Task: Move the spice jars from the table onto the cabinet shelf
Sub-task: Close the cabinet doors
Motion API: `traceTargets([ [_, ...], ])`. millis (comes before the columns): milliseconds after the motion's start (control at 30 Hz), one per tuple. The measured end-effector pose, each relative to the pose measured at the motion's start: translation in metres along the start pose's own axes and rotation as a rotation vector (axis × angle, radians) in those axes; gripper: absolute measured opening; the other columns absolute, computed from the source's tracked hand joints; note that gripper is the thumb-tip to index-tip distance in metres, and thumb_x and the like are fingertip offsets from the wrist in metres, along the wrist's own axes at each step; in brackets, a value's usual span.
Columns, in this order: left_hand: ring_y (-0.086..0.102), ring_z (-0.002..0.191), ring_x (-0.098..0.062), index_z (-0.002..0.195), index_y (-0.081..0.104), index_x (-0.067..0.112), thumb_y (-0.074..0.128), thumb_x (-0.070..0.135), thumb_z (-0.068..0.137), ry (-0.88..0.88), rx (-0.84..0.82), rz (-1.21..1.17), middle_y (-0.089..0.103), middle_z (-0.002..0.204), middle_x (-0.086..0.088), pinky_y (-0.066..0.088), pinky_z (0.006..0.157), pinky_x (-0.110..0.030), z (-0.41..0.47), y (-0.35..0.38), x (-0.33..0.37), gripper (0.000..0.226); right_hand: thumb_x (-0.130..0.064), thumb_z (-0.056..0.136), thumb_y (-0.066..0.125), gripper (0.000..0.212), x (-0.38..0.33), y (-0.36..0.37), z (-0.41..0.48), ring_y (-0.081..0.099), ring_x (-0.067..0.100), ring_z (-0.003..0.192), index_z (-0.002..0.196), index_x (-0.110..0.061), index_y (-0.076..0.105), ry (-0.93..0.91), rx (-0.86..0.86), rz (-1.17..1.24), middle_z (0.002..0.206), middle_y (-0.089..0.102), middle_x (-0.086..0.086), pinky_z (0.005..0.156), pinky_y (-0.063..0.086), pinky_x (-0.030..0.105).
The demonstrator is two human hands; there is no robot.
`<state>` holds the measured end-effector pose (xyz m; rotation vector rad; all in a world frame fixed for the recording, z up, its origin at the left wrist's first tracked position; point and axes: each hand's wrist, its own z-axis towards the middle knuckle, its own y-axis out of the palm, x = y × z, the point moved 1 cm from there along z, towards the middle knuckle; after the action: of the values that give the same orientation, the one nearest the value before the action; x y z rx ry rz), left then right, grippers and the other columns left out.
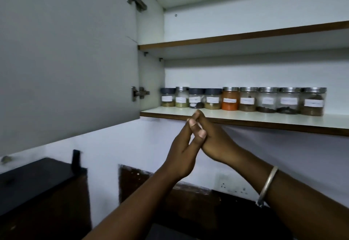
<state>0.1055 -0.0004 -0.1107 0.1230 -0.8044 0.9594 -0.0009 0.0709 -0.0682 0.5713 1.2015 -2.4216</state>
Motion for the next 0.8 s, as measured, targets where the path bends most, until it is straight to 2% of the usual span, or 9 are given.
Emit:
traceTargets([
  [100, 0.032, 0.151, 0.001, 0.159, 0.035, 0.035, 0.049, 0.064, 0.098, 0.06, 0.129, 0.159, 0.04, 0.161, 0.024, 0.031, 0.125, -0.043, -0.027, -0.062, 0.023, 0.069, -0.073, 0.098, 0.03, 0.05, -0.051, 0.044, 0.013, 0.067, 0.014, 0.116, 0.131, -0.038, 0.044, -0.149, 0.011, 0.132, 0.132, 0.066, -0.005, 0.097, 0.056, 0.046],
  [167, 0.027, 0.154, -0.002, 0.159, 0.036, 0.033, 0.05, 0.056, 0.099, 0.097, 0.22, 0.315, 0.038, 0.162, 0.022, 0.028, 0.126, -0.048, -0.046, -0.107, 0.039, 0.066, -0.068, 0.101, 0.032, 0.052, -0.09, 0.072, 0.021, 0.06, 0.014, 0.13, 0.141, -0.036, 0.04, -0.235, -0.014, 0.196, 0.145, 0.058, -0.008, 0.105, 0.051, 0.043],
  [233, 0.016, 0.157, -0.002, 0.159, 0.035, 0.034, 0.049, 0.057, 0.098, 0.12, 0.28, 0.473, 0.034, 0.164, 0.024, 0.024, 0.126, -0.051, -0.058, -0.137, 0.053, 0.067, -0.066, 0.101, 0.032, 0.066, -0.117, 0.088, 0.027, 0.038, 0.007, 0.148, 0.157, -0.032, 0.028, -0.295, -0.005, 0.212, 0.164, 0.037, -0.01, 0.12, 0.038, 0.036],
  [300, 0.009, 0.158, -0.003, 0.159, 0.035, 0.033, 0.047, 0.057, 0.097, 0.151, 0.33, 0.652, 0.031, 0.165, 0.023, 0.02, 0.127, -0.053, -0.073, -0.167, 0.071, 0.068, -0.063, 0.102, 0.033, 0.072, -0.146, 0.104, 0.033, 0.02, -0.002, 0.153, 0.163, -0.029, 0.018, -0.359, 0.012, 0.244, 0.169, 0.022, -0.013, 0.126, 0.026, 0.031],
  [400, 0.003, 0.16, -0.007, 0.16, 0.035, 0.028, 0.044, 0.058, 0.097, 0.202, 0.405, 0.895, 0.028, 0.168, 0.017, 0.012, 0.128, -0.054, -0.092, -0.208, 0.104, 0.07, -0.066, 0.1, 0.029, 0.077, -0.196, 0.126, 0.039, 0.013, 0.008, 0.158, 0.164, -0.027, 0.015, -0.47, 0.035, 0.28, 0.171, 0.018, -0.009, 0.128, 0.021, 0.036],
  [500, -0.001, 0.161, -0.015, 0.159, 0.036, 0.027, 0.042, 0.059, 0.097, 0.234, 0.493, 1.069, 0.023, 0.17, 0.011, 0.008, 0.126, -0.06, -0.104, -0.243, 0.133, 0.07, -0.075, 0.093, 0.023, 0.084, -0.239, 0.142, 0.044, 0.001, 0.016, 0.16, 0.164, -0.031, 0.01, -0.555, 0.088, 0.269, 0.173, 0.009, -0.002, 0.128, 0.01, 0.032],
  [600, -0.008, 0.161, -0.017, 0.16, 0.033, 0.03, 0.035, 0.063, 0.097, 0.219, 0.644, 1.223, 0.012, 0.173, 0.009, -0.001, 0.127, -0.055, -0.113, -0.278, 0.152, 0.072, -0.072, 0.093, 0.027, 0.084, -0.275, 0.156, 0.05, -0.007, 0.024, 0.16, 0.164, -0.033, 0.006, -0.642, 0.148, 0.224, 0.174, 0.001, 0.006, 0.129, 0.012, 0.043],
  [700, -0.011, 0.16, -0.012, 0.163, 0.02, 0.037, 0.03, 0.073, 0.092, 0.05, 0.788, 1.093, 0.0, 0.173, 0.015, -0.005, 0.127, -0.048, -0.117, -0.315, 0.157, 0.08, -0.068, 0.094, 0.033, 0.085, -0.298, 0.172, 0.059, -0.011, 0.03, 0.16, 0.165, -0.029, 0.004, -0.683, 0.184, 0.138, 0.173, -0.007, 0.009, 0.128, 0.013, 0.051],
  [800, 0.002, 0.157, 0.0, 0.164, 0.016, 0.036, 0.04, 0.077, 0.086, -0.107, 0.776, 0.593, 0.006, 0.173, 0.015, 0.006, 0.13, -0.045, -0.116, -0.335, 0.149, 0.091, -0.073, 0.089, 0.026, 0.094, -0.309, 0.189, 0.069, -0.015, 0.031, 0.159, 0.164, -0.026, -0.003, -0.605, 0.158, 0.066, 0.173, -0.013, 0.008, 0.129, 0.008, 0.051],
])
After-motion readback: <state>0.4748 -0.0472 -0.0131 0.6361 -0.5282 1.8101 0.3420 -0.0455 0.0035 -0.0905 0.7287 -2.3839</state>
